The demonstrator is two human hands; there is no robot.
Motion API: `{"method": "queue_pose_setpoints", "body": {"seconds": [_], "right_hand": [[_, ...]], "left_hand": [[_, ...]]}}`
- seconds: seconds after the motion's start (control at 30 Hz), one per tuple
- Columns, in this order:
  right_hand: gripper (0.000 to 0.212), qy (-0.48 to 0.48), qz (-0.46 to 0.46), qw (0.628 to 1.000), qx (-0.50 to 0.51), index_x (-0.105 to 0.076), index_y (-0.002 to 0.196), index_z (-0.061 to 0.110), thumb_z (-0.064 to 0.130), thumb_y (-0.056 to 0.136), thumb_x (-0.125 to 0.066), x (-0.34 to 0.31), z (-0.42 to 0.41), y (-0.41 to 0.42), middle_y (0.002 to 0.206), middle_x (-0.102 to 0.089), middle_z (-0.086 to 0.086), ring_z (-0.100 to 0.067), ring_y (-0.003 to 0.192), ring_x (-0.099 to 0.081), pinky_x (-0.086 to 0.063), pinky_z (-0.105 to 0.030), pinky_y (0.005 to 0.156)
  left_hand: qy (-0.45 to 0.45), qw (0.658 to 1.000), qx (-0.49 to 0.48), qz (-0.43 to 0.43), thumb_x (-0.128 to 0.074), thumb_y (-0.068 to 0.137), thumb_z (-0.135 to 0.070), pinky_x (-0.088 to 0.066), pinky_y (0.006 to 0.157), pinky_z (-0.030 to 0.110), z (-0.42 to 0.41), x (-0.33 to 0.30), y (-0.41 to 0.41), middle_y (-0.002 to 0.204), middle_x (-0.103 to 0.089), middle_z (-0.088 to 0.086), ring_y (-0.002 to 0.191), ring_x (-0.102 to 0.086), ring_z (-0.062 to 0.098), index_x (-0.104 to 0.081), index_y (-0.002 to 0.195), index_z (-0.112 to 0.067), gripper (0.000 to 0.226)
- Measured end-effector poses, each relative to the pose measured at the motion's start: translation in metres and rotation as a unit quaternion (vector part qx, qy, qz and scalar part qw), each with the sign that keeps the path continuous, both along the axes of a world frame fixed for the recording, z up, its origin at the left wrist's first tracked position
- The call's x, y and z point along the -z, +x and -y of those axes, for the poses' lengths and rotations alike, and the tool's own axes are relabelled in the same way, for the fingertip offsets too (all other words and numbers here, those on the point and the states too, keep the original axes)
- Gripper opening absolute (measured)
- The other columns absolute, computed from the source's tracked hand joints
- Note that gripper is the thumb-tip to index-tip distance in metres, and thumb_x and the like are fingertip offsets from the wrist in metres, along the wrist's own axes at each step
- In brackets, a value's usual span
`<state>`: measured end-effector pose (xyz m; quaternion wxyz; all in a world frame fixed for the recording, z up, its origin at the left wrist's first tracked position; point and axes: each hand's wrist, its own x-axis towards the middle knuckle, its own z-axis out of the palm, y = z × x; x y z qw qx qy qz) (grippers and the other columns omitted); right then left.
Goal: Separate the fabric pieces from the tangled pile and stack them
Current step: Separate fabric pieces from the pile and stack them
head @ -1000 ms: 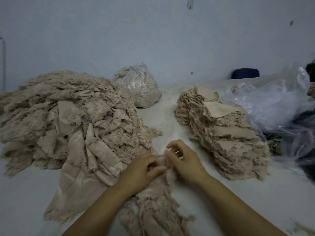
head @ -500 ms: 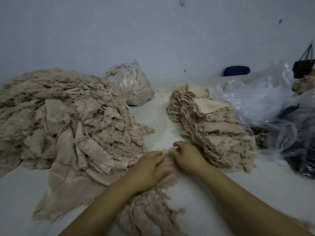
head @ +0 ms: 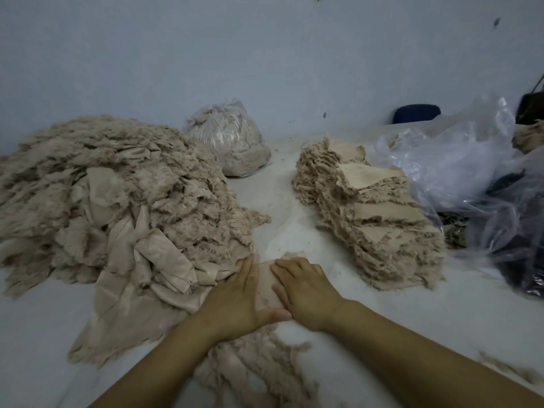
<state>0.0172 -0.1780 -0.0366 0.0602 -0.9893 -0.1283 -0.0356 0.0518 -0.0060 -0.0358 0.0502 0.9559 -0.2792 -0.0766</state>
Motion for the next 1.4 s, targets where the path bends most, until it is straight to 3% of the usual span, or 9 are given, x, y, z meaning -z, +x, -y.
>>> {"method": "queue_pose_setpoints", "body": {"seconds": [0.37, 0.53, 0.63, 0.8, 0.93, 1.0, 1.17, 1.3, 1.4], "right_hand": [[0.054, -0.025, 0.005, 0.994, 0.108, -0.028, 0.146, 0.011, 0.043, 0.103, -0.022, -0.002, 0.013, 0.001, 0.15, -0.03, -0.006, -0.026, 0.134, -0.025, -0.022, -0.037, 0.105], [0.054, 0.003, -0.013, 0.999, 0.033, -0.021, 0.151, 0.021, 0.044, 0.103, -0.022, -0.004, 0.021, 0.007, 0.159, -0.018, 0.003, -0.018, 0.144, -0.013, -0.009, -0.035, 0.114], [0.052, 0.009, -0.062, 0.998, -0.03, -0.014, 0.153, 0.027, 0.042, 0.104, -0.018, 0.0, 0.026, -0.001, 0.161, -0.011, 0.009, -0.009, 0.147, -0.005, 0.003, -0.034, 0.116], [0.05, 0.003, -0.082, 0.992, -0.098, -0.009, 0.153, 0.033, 0.04, 0.104, -0.016, -0.003, 0.037, -0.017, 0.161, -0.003, 0.014, -0.003, 0.146, 0.006, 0.014, -0.028, 0.115], [0.049, 0.017, -0.091, 0.991, -0.1, -0.011, 0.153, 0.033, 0.039, 0.104, -0.016, -0.005, 0.038, -0.019, 0.16, -0.002, 0.016, -0.001, 0.146, 0.007, 0.014, -0.027, 0.116], [0.049, 0.023, -0.091, 0.991, -0.1, -0.012, 0.153, 0.034, 0.04, 0.104, -0.016, -0.005, 0.039, -0.019, 0.16, -0.003, 0.017, 0.0, 0.146, 0.007, 0.015, -0.025, 0.115], [0.049, 0.029, -0.104, 0.989, -0.103, -0.009, 0.153, 0.034, 0.038, 0.105, -0.015, -0.005, 0.037, -0.018, 0.16, -0.001, 0.017, 0.0, 0.145, 0.01, 0.017, -0.024, 0.114], [0.049, 0.027, -0.108, 0.988, -0.104, -0.009, 0.153, 0.033, 0.036, 0.105, -0.016, -0.006, 0.037, -0.016, 0.16, 0.0, 0.015, -0.001, 0.146, 0.009, 0.015, -0.024, 0.115], [0.049, 0.027, -0.109, 0.988, -0.11, -0.009, 0.153, 0.033, 0.036, 0.105, -0.016, -0.006, 0.038, -0.016, 0.161, 0.0, 0.015, 0.0, 0.145, 0.01, 0.016, -0.022, 0.114]], "left_hand": [[0.029, 0.999, -0.009, -0.031, -0.012, 0.07, -0.086, -0.005, 0.116, 0.028, -0.053, -0.002, -0.01, 0.153, 0.027, -0.005, 0.144, 0.011, 0.009, 0.011, 0.15, -0.019, 0.108], [-0.098, 0.99, 0.081, -0.053, -0.024, 0.085, -0.069, 0.005, 0.108, 0.009, -0.049, -0.016, -0.016, 0.151, 0.006, -0.021, 0.141, 0.007, -0.003, -0.009, 0.152, -0.024, 0.082], [-0.173, 0.98, 0.093, 0.022, -0.032, 0.101, -0.039, 0.007, 0.1, -0.002, -0.032, -0.03, 0.0, 0.154, -0.012, -0.015, 0.138, -0.003, -0.006, -0.024, 0.149, -0.022, 0.052], [-0.105, 0.987, 0.12, -0.028, -0.029, 0.103, -0.033, -0.002, 0.108, 0.011, 0.003, -0.018, 0.024, 0.158, -0.014, -0.003, 0.144, -0.01, 0.006, -0.019, 0.15, -0.019, 0.05], [-0.232, 0.972, 0.039, 0.018, -0.044, 0.1, -0.026, -0.033, 0.091, 0.025, 0.017, -0.016, 0.043, 0.113, -0.059, 0.012, 0.107, -0.05, 0.022, -0.062, 0.114, -0.006, 0.031], [-0.254, 0.967, 0.009, -0.001, -0.054, 0.095, -0.029, -0.035, 0.076, 0.029, 0.019, -0.018, 0.052, 0.091, -0.055, 0.011, 0.088, -0.049, 0.021, -0.063, 0.094, -0.005, 0.025], [-0.28, 0.958, -0.044, -0.035, -0.063, 0.088, -0.009, -0.034, 0.064, 0.019, 0.024, -0.014, 0.06, 0.082, -0.061, 0.003, 0.08, -0.054, 0.014, -0.06, 0.072, -0.013, 0.017], [-0.379, 0.913, -0.142, -0.044, -0.056, 0.092, -0.005, -0.033, 0.057, 0.022, 0.028, -0.018, 0.068, 0.076, -0.06, 0.007, 0.074, -0.052, 0.016, -0.059, 0.074, -0.007, 0.018], [-0.338, 0.93, -0.143, -0.009, -0.054, 0.09, -0.001, -0.031, 0.057, 0.025, 0.03, -0.017, 0.072, 0.071, -0.056, 0.007, 0.073, -0.05, 0.017, -0.052, 0.066, -0.01, 0.026]]}}
